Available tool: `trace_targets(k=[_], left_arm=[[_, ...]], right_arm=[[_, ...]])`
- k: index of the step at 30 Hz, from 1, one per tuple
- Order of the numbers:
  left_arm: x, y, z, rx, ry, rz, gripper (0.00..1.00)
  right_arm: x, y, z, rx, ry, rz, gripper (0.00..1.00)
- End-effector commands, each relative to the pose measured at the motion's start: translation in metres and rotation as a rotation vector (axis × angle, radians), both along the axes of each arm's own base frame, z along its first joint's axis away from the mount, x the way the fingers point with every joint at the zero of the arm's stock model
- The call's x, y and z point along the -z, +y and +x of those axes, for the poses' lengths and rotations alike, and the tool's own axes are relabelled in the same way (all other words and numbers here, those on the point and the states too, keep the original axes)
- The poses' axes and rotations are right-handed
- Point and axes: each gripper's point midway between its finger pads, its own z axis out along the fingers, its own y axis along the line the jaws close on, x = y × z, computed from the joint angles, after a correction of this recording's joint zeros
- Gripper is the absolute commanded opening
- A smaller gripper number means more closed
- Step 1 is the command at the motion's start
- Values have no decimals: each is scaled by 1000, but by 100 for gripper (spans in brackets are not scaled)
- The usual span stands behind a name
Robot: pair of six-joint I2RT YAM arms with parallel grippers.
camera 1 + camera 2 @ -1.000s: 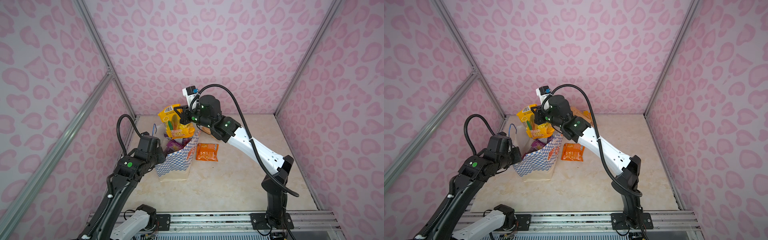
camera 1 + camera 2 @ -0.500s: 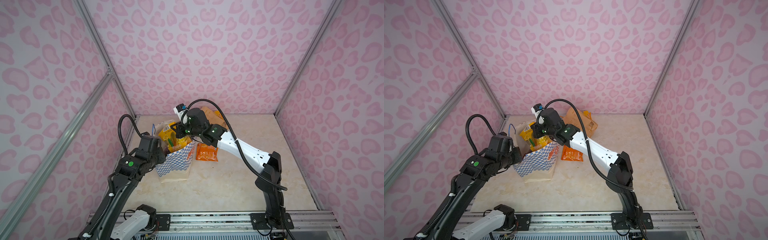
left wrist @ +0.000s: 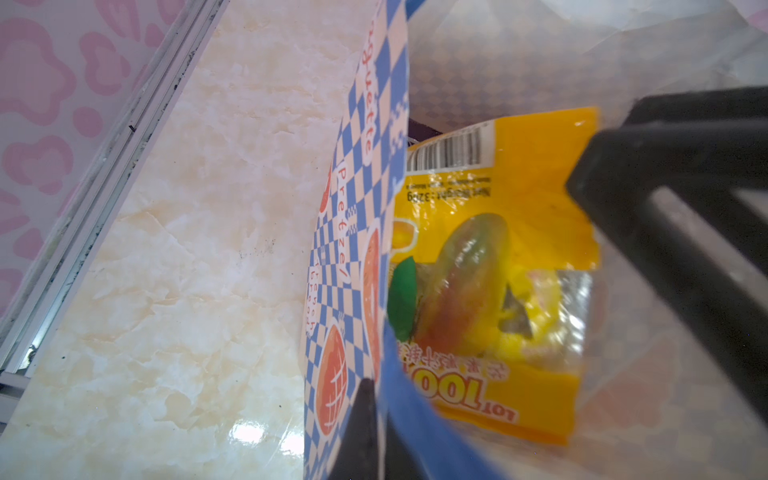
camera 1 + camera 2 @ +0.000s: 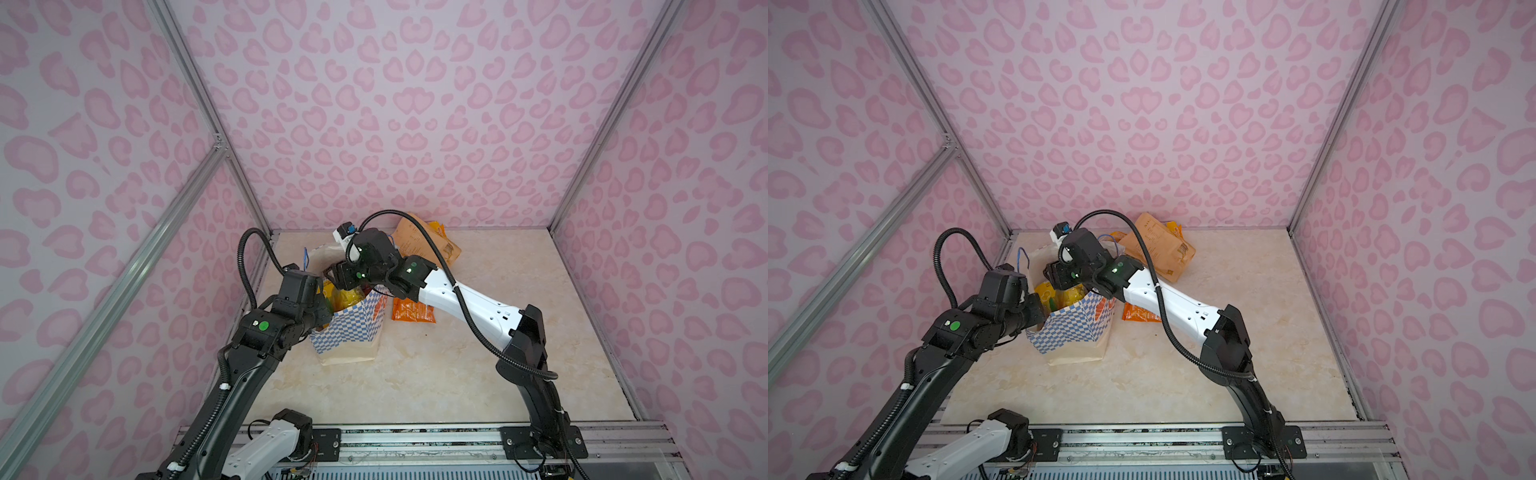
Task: Place the snacks into the paper bag
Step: 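Lower the mango pack into the paper bag and open the right gripper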
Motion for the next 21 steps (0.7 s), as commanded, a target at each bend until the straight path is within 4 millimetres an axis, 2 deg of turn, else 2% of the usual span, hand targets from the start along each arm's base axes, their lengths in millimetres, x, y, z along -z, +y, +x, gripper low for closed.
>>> trace_targets(k=[1, 5, 9, 11, 14, 18, 21], left_arm=[[-4, 1, 6, -17, -32, 1, 3], [-2, 3, 6, -23, -29, 10, 3], [0, 2, 6, -20, -25, 11, 3], [2, 3, 6, -20, -20, 13, 3], [3, 4, 5, -21, -15, 20, 3], [1, 8, 3, -33, -21, 34, 4], [-3, 6, 3, -20, -32, 13, 4]], right_arm=[[-25, -12, 0, 36, -82, -9, 71], [-52, -32, -2, 71, -141, -17, 77], [-82, -52, -16, 71, -195, -3, 80], [-99, -69, -20, 102, -233, 2, 84], [-117, -106, -23, 191, -290, -11, 91], [-111, -166, -16, 317, -285, -34, 96], [-73, -213, -1, 397, -176, -31, 97]])
